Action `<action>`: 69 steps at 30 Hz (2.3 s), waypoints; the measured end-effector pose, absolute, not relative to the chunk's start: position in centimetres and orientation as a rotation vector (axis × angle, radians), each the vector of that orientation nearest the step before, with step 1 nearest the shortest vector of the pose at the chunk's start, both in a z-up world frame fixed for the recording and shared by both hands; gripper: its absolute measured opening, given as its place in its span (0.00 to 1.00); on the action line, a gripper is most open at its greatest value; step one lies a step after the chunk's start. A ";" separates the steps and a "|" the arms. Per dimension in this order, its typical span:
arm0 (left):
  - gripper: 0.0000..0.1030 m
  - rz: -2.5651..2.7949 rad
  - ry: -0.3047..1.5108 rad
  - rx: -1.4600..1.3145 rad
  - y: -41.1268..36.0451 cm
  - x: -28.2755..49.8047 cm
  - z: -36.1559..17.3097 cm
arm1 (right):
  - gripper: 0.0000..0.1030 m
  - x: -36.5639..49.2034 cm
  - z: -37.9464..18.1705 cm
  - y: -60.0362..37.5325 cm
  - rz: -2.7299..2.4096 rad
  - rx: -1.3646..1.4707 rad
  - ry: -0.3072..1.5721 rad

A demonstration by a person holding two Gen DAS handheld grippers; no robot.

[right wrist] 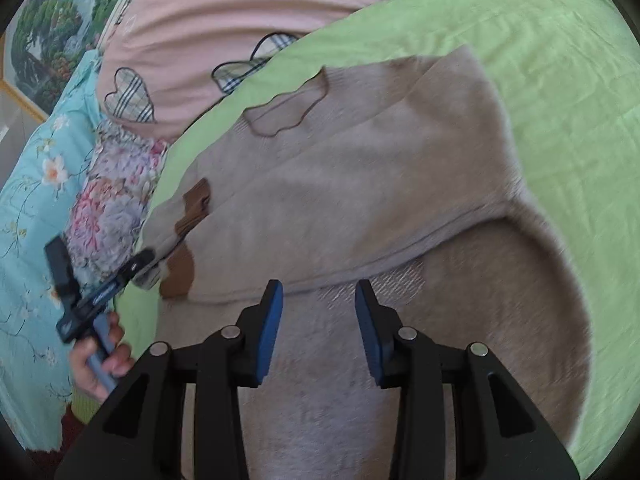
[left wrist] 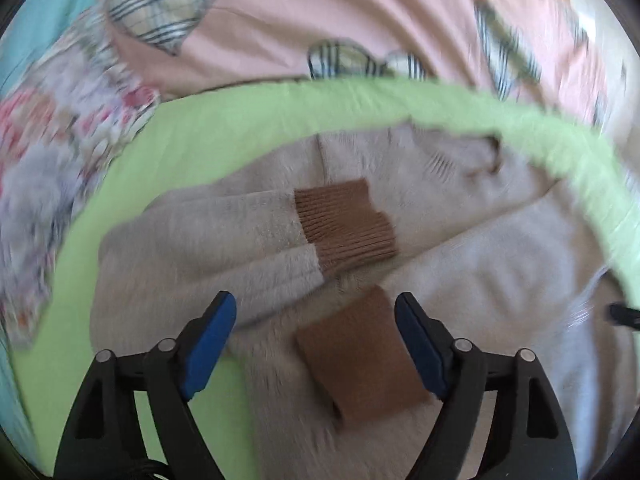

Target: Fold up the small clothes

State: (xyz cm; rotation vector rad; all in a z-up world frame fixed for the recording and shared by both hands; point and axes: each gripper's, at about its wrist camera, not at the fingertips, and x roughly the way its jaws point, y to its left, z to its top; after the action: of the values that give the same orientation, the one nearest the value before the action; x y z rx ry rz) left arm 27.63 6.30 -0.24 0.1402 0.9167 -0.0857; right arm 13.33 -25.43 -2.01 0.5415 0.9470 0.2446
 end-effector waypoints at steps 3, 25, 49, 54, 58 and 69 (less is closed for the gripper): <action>0.80 -0.054 0.960 0.234 5.8 30.3 -2.3 | 0.38 13.1 -1.8 -24.8 0.264 0.550 0.949; 0.07 -0.554 0.820 -0.165 -8.2 26.3 2.3 | 0.38 10.1 -0.6 -31.1 0.062 0.654 0.805; 0.46 0.023 0.894 -0.194 13.3 20.7 -3.2 | 0.46 17.2 -4.5 -29.2 0.061 0.673 0.892; 0.46 0.056 0.897 -0.264 14.7 23.0 -4.5 | 0.13 18.8 -3.9 -27.2 0.124 0.614 0.895; 0.46 0.113 0.868 -0.310 15.2 24.9 -4.1 | 0.09 18.2 1.8 -26.9 0.187 0.555 0.723; 0.46 0.124 0.854 -0.338 14.8 23.7 -4.7 | 0.09 16.7 -2.3 -32.3 0.040 0.586 0.777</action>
State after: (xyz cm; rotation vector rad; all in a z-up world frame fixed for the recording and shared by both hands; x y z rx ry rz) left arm 23.66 14.81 -4.65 -0.3381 0.8543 0.1235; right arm 16.72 -32.29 -2.30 0.5856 0.7775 0.0396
